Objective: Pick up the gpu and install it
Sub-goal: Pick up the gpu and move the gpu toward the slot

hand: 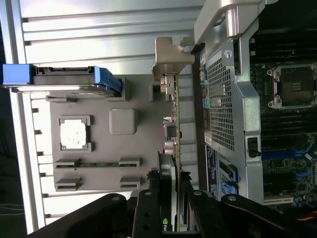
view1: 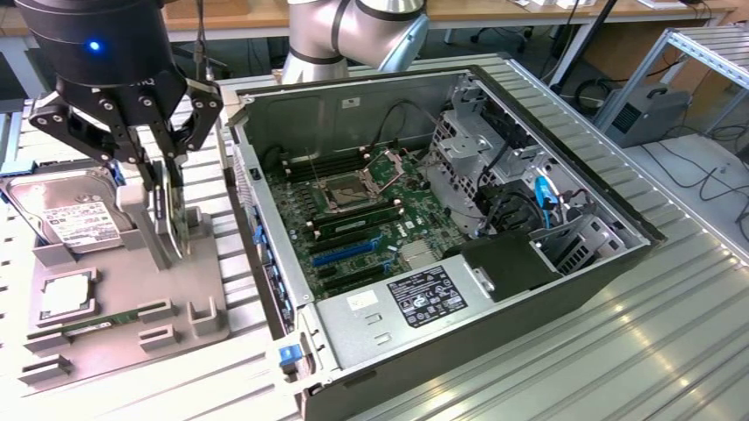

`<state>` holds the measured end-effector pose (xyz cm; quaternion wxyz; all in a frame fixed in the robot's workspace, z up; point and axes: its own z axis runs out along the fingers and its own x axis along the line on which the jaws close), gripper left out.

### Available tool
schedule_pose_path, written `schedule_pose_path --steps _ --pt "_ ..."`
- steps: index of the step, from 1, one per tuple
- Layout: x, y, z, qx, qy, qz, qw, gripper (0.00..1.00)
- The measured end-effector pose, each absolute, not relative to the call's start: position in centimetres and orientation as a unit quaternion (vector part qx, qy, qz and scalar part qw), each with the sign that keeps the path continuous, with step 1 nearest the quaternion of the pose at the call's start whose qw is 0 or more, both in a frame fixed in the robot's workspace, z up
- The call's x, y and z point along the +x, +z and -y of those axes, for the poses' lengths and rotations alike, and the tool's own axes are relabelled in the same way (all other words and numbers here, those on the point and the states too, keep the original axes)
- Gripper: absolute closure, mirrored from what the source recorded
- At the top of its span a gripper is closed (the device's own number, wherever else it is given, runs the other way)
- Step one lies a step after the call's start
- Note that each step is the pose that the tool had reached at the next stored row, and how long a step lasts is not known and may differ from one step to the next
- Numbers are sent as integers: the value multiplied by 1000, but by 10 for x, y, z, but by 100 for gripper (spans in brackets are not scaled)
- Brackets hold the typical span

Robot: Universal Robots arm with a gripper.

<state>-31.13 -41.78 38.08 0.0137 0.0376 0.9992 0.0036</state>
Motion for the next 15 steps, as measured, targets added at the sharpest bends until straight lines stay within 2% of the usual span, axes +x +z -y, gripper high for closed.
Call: schedule_pose_path --steps 15 --pt "-311 389 418 38 4 -999 14 73"
